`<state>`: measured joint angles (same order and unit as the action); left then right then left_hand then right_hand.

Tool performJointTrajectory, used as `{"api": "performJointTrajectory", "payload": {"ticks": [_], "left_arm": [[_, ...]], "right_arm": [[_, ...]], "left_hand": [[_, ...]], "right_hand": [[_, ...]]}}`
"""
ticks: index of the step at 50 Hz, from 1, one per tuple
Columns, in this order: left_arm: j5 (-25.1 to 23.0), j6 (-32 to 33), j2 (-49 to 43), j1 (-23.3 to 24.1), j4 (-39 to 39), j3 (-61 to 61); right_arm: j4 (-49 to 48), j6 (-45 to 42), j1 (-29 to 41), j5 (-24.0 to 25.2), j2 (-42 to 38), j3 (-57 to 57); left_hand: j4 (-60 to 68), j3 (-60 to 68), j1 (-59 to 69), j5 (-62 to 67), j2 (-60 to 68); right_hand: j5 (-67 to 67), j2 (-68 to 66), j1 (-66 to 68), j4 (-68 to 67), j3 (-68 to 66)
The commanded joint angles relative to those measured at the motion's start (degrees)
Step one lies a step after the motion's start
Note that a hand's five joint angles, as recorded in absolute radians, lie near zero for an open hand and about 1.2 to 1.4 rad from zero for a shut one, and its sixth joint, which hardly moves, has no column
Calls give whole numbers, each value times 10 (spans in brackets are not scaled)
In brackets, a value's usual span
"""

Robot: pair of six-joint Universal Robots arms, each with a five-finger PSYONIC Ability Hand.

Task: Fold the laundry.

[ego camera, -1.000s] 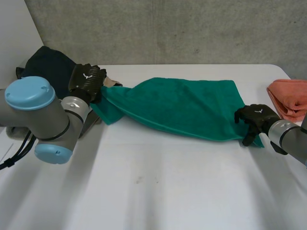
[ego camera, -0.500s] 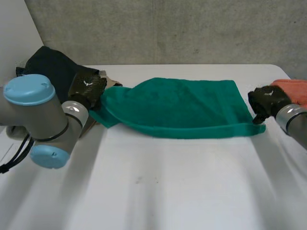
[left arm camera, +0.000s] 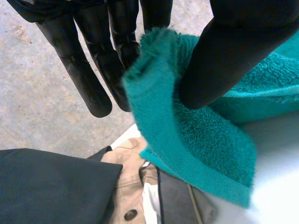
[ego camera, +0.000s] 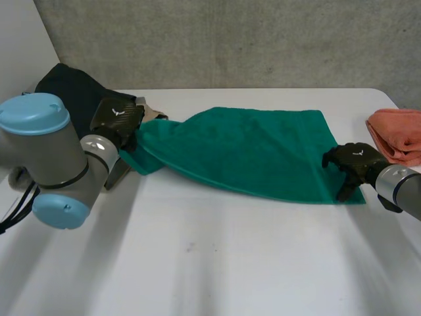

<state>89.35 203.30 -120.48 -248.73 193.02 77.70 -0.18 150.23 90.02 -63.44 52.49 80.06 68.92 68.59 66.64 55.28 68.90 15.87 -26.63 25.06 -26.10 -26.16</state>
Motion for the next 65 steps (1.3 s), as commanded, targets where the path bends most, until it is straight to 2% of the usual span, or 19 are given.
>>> {"api": "performJointTrajectory", "payload": {"ticks": [1,6,7,10,11,15,19,22,26,32,35,40,44,50,55,59,61,62,65], "left_arm": [[3,-2,-28,3,-5,-65],[5,-18,-21,16,-6,-96],[5,-23,-20,20,-6,-101],[5,-40,-13,35,-10,-113],[5,-43,-10,39,-12,-115],[5,-59,24,48,-16,-114],[5,-78,43,50,-16,-112],[5,-95,53,50,-16,-113],[5,-109,67,50,-16,-114],[5,-135,79,47,-15,-117],[5,-143,89,44,-15,-116],[5,-143,102,38,-15,-110],[5,-143,106,29,-16,-107],[4,-143,105,19,-22,-105],[3,-142,102,17,-35,-103],[0,-137,104,13,-47,-79],[-1,-135,105,8,-54,-67],[-1,-132,107,5,-59,-60],[-3,-116,121,1,-91,-37]], "right_arm": [[-7,56,12,2,18,48],[-37,185,100,-15,59,65],[-56,238,131,-41,76,65],[-86,314,175,-95,91,59],[-108,364,201,-133,90,52],[-148,438,270,-201,58,10],[-163,451,341,-235,5,-44],[-163,458,358,-241,-35,-89],[-163,474,359,-244,-84,-138],[-164,467,357,-264,-116,-164],[-163,437,341,-285,-121,-166],[-148,328,208,-278,-114,-146],[-140,261,140,-244,-113,-122],[-126,256,108,-188,-92,-112],[-109,249,100,-179,-65,-111],[-66,218,68,-160,1,-107],[-23,184,53,-134,32,-106],[22,137,37,-102,61,-105],[89,58,10,-58,105,-105]], "left_hand": [[111,114,134,147,111],[111,114,134,147,111],[111,114,134,147,111],[111,114,134,147,111],[111,114,134,147,111],[111,114,134,147,111],[111,114,134,147,111],[111,114,134,147,111],[111,114,134,147,111],[111,114,134,147,111],[111,114,134,147,111],[111,114,134,147,111],[111,114,134,147,111],[111,114,134,147,111],[111,114,134,147,111],[111,114,134,147,111],[111,114,134,147,111],[111,114,134,147,111],[111,114,134,147,111]], "right_hand": [[-5,12,3,7,8],[-47,54,-39,49,50],[-95,103,-87,97,98],[-137,145,-129,140,140],[-159,166,-151,161,162],[-159,166,-151,161,162],[-159,166,-151,161,162],[-159,166,-151,161,162],[-159,166,-151,161,162],[-159,166,-151,161,162],[-45,53,-37,48,48],[154,-147,162,-152,-151],[220,-213,228,-218,-217],[541,-533,549,-538,-538],[541,-534,549,-539,-538],[541,-534,549,-539,-538],[541,-534,549,-539,-538],[541,-534,549,-539,-538],[541,-534,549,-539,-538]]}}
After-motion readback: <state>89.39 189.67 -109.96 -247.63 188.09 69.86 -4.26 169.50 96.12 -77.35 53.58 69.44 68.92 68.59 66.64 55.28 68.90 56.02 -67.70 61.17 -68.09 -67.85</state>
